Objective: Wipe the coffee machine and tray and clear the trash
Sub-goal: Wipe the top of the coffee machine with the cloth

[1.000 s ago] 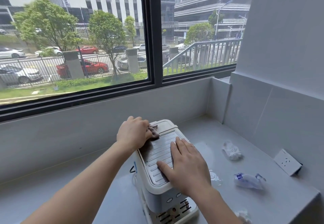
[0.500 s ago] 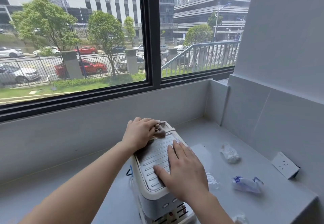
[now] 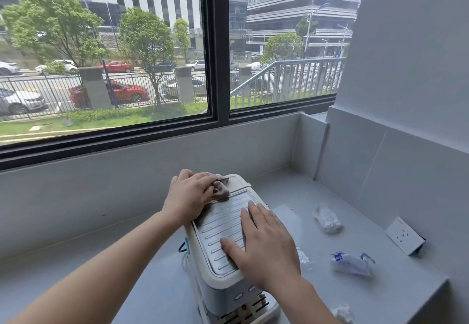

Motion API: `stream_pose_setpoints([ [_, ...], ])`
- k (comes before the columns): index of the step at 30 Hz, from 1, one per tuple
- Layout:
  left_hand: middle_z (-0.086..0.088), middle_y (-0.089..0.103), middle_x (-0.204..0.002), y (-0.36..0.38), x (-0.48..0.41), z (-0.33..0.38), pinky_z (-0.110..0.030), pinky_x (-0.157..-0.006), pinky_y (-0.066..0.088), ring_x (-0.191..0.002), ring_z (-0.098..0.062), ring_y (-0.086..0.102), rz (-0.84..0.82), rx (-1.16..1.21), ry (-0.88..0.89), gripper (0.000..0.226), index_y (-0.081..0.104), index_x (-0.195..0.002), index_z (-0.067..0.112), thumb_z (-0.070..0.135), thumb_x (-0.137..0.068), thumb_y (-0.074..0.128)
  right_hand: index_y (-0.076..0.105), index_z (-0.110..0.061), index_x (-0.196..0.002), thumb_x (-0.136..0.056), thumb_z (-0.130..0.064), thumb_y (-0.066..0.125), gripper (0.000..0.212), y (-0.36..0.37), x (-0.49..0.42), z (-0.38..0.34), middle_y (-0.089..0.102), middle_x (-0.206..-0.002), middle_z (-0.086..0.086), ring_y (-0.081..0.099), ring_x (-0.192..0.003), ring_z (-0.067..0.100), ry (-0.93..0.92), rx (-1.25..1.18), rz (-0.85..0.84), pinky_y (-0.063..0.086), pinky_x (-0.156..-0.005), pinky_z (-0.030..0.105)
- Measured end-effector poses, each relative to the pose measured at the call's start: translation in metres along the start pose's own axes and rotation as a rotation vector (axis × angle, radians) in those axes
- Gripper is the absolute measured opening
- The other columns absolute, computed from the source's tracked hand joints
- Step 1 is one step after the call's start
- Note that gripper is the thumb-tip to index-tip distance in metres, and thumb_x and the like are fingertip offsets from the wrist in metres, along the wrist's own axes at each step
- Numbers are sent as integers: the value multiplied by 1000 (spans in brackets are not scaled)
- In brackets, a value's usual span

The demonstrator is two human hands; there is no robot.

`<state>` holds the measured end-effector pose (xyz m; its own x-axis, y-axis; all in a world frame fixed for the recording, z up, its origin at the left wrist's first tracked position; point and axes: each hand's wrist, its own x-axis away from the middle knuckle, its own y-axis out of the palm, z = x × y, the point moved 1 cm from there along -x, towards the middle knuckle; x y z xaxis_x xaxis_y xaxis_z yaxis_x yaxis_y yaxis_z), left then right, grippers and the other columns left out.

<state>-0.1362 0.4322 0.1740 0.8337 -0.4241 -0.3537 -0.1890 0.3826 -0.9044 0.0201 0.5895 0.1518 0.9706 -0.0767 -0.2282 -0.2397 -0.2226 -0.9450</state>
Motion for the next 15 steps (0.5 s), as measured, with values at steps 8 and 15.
stream_pose_setpoints([
  [8, 20, 64, -125, -6, 55, 0, -42, -91, 36, -100, -21, 40, 141, 111, -49, 34, 65, -121, 38, 37, -94, 44, 21, -23, -154, -81, -79, 10, 93, 0, 0, 0, 13, -164, -2, 6, -150, 15, 7, 13, 9, 1, -121, 32],
  [15, 20, 64, -123, -14, 56, 21, -46, -94, 39, -100, -22, 41, 117, 94, -30, 31, 66, -121, 37, 31, -96, 47, 30, -19, -151, -98, -42, 21, 59, -1, 0, 5, 27, -161, -1, 18, -148, 12, -21, -46, 89, 7, -122, 27],
])
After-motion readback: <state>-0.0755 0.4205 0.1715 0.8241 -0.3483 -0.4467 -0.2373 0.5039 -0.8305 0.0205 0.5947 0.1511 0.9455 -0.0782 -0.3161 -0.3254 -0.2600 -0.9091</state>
